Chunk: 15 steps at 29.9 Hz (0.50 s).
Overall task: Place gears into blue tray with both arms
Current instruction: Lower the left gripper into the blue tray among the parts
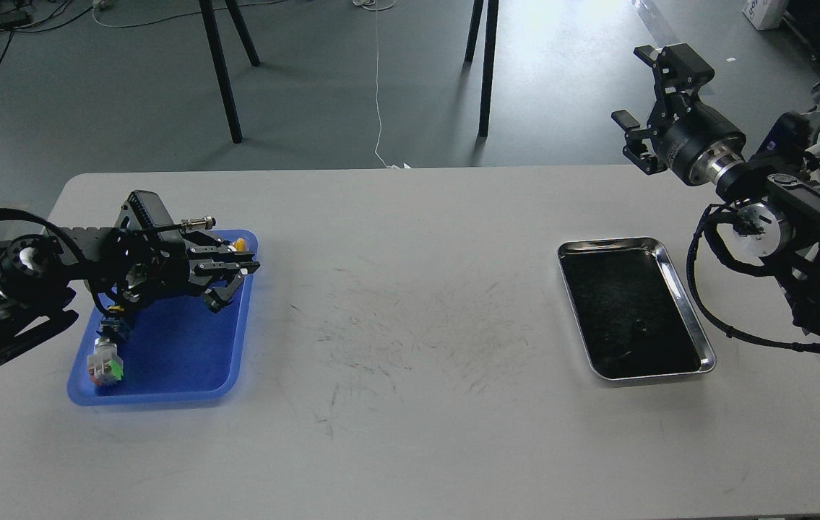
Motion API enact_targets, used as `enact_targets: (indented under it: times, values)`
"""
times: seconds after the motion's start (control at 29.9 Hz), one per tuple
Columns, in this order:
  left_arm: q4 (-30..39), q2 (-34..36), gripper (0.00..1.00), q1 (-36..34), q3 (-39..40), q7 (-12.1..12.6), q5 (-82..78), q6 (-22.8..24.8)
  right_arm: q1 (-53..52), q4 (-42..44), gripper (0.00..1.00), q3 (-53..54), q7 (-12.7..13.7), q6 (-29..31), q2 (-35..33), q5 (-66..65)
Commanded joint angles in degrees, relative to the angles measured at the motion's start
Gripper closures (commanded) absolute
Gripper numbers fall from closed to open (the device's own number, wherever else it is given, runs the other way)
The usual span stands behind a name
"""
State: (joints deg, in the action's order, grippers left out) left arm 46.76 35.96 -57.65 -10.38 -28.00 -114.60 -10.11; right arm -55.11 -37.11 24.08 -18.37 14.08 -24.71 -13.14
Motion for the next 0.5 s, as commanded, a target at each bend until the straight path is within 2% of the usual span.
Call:
enact_targets:
  times: [0.0, 0.23, 0.47]
  values:
    - [-0.01, 0.16, 0.84, 0.08, -0.26, 0.00, -0.80, 0.00, 0.09, -0.59, 0.02, 0.00, 0.00, -0.10, -0.16, 0.04]
    - [0.43, 2.44, 0.84, -0.09, -0.43, 0.00, -2.11, 0.00, 0.09, -0.86, 0.02, 0.09, 0.00, -0.37, -0.25, 0.04]
    - [4.83, 5.26, 0.84, -0.36, -0.34, 0.00, -2.03, 1.14, 0.09, -1.21, 0.02, 0.09, 0.00, -0.37, -0.25, 0.04]
